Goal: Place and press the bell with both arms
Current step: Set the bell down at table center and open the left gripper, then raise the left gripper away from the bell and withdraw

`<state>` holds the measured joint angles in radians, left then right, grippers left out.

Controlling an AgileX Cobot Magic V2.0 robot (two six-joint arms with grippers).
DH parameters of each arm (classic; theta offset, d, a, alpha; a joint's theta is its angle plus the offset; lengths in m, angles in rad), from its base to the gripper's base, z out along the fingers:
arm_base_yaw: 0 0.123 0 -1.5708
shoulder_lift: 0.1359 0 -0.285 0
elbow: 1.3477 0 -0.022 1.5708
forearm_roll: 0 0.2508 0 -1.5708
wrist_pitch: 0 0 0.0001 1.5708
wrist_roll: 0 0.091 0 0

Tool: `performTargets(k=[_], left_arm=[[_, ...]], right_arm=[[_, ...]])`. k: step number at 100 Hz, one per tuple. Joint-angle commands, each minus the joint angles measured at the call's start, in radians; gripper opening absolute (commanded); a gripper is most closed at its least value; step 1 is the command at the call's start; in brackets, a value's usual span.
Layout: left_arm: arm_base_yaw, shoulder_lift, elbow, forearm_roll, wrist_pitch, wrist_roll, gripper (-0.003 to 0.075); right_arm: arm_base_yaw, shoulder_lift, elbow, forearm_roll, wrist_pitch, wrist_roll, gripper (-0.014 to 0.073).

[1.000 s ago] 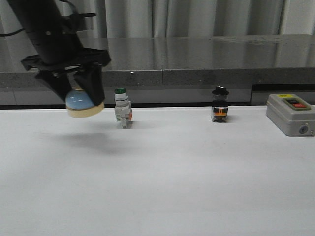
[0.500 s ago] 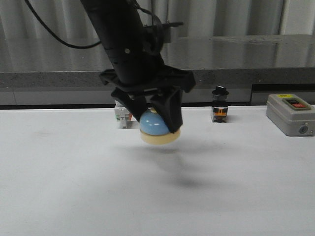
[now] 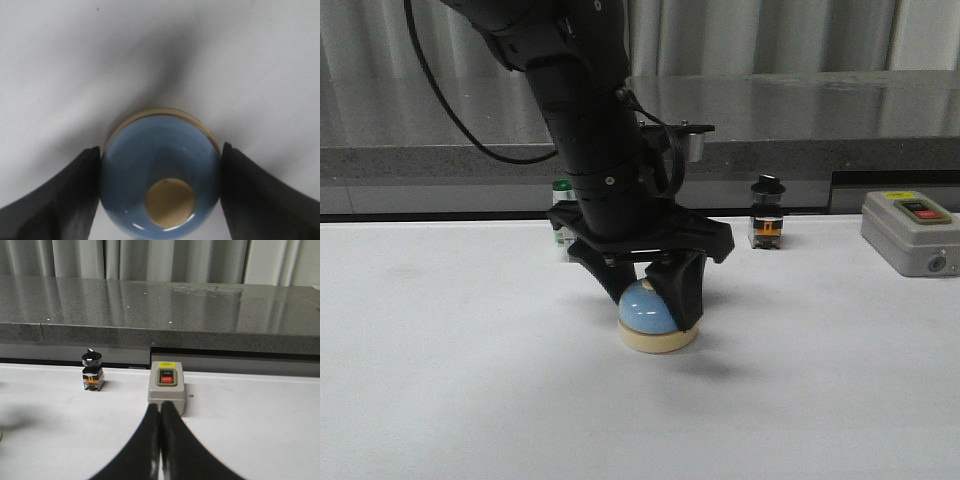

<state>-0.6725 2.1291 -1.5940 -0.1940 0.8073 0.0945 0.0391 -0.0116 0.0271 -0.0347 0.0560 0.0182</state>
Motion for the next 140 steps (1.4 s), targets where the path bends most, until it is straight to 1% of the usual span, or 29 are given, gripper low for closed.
performTargets(k=[1, 12, 19, 46, 60, 72, 79, 86, 93, 105, 109, 140], left_arm=[[0.001, -0.055, -0.031, -0.02, -0.015, -0.003, 0.0339], [0.001, -0.055, -0.031, -0.022, -0.015, -0.003, 0.0513], [0.001, -0.055, -0.031, -0.022, -0.02, -0.003, 0.0572], [0.001, -0.069, -0.04, -0.022, -0.036, -0.003, 0.0575], [0.001, -0.114, -0.048, -0.022, -0.065, -0.003, 0.0562], [0.005, -0.177, -0.048, -0.022, -0.092, -0.003, 0.0517], [0.01, -0.215, -0.048, -0.022, -0.095, -0.003, 0.0478], [0.016, -0.252, -0.048, -0.02, -0.096, -0.003, 0.0409], [0.021, -0.286, -0.048, -0.02, -0.097, -0.003, 0.03], [0.037, -0.334, -0.047, -0.02, -0.097, -0.003, 0.0046], [0.047, -0.346, -0.045, -0.02, -0.097, -0.003, -0.002], [0.142, -0.414, -0.036, -0.023, -0.07, -0.008, -0.002]], right_arm=[[-0.004, -0.016, -0.016, -0.008, -0.075, -0.005, -0.006], [-0.004, -0.016, -0.016, -0.008, -0.075, -0.005, -0.006], [-0.004, -0.016, -0.016, -0.008, -0.075, -0.005, -0.006], [-0.004, -0.016, -0.016, -0.008, -0.075, -0.005, -0.006], [-0.004, -0.016, -0.016, -0.008, -0.075, -0.005, -0.006], [-0.004, -0.016, -0.016, -0.008, -0.075, -0.005, -0.006], [-0.004, -0.016, -0.016, -0.008, -0.075, -0.005, -0.006], [-0.004, -0.016, -0.016, -0.008, -0.075, -0.005, -0.006], [-0.004, -0.016, -0.016, -0.008, -0.075, -0.005, -0.006], [-0.004, -0.016, -0.016, -0.008, -0.075, -0.005, -0.006], [-0.004, -0.016, -0.016, -0.008, -0.075, -0.005, -0.006], [-0.004, -0.016, -0.016, -0.008, -0.075, -0.005, -0.006]])
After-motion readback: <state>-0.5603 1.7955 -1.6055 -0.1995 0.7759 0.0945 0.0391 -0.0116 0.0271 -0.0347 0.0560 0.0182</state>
